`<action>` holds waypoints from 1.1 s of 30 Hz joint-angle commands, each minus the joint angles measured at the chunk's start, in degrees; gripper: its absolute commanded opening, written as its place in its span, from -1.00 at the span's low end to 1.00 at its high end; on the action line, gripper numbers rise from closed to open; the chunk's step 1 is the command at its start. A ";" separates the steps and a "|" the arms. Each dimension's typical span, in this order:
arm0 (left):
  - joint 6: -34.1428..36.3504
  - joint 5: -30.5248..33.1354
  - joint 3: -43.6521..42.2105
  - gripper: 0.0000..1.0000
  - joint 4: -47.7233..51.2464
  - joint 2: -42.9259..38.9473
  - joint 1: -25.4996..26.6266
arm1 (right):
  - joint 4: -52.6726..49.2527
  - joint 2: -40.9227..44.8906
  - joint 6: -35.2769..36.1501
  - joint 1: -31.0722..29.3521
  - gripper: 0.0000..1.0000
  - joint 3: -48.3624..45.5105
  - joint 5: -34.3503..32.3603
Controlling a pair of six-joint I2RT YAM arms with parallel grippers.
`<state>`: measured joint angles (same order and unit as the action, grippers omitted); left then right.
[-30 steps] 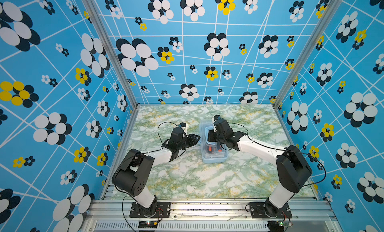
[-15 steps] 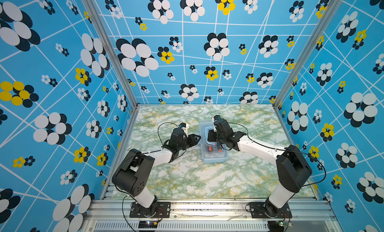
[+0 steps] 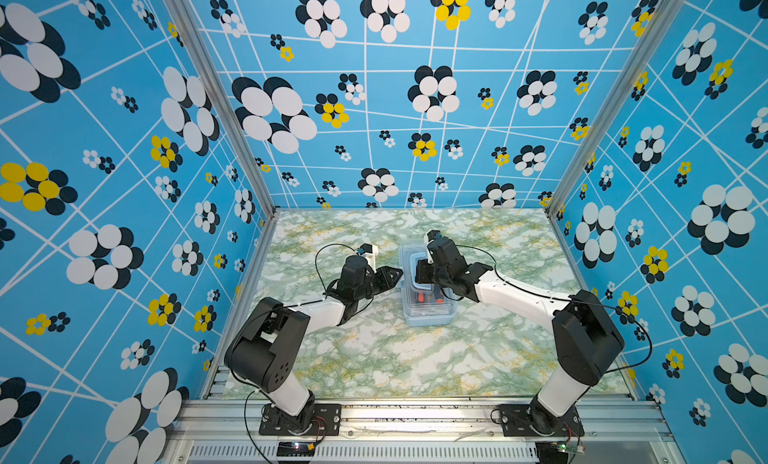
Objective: Pack the tool kit
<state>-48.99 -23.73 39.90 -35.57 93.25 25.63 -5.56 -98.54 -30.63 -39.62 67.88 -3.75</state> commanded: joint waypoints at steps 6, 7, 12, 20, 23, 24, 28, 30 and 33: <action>1.53 -2.42 -0.08 -0.39 1.32 1.89 0.76 | -5.38 -3.21 1.39 -0.90 -1.00 -0.09 2.43; 2.04 -2.29 0.22 -0.38 2.25 1.85 0.78 | -5.46 -3.30 1.45 -0.89 -1.00 -0.02 2.43; 5.64 -1.76 1.88 -0.29 7.15 1.24 1.73 | -5.83 -3.84 1.41 -0.90 -1.00 0.74 2.68; 6.48 -1.14 2.64 -0.32 8.43 1.31 2.37 | -6.38 -4.47 1.52 -0.89 -1.00 1.91 2.78; 6.06 -1.18 2.56 -0.34 7.71 1.67 2.48 | -6.56 -4.64 1.51 -0.90 -1.00 2.00 2.78; 6.25 -1.07 2.62 -0.34 7.79 1.59 2.50 | -6.65 -4.64 1.53 -0.86 -1.00 1.96 2.78; 7.07 -0.16 2.29 -0.35 8.76 1.18 2.67 | -6.65 -4.65 1.54 -0.90 -1.00 1.89 2.78; 6.96 -0.43 2.28 -0.35 8.63 1.38 2.74 | -6.53 -4.64 1.39 -0.86 -1.00 1.84 2.69; 6.50 -0.53 1.96 -0.35 7.94 1.76 2.85 | -6.52 -4.89 1.34 -0.90 -1.00 1.91 2.74</action>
<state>-43.24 -21.15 41.76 -29.95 93.97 26.13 -7.07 -100.05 -30.20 -39.59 70.17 -4.62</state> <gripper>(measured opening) 0.328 0.044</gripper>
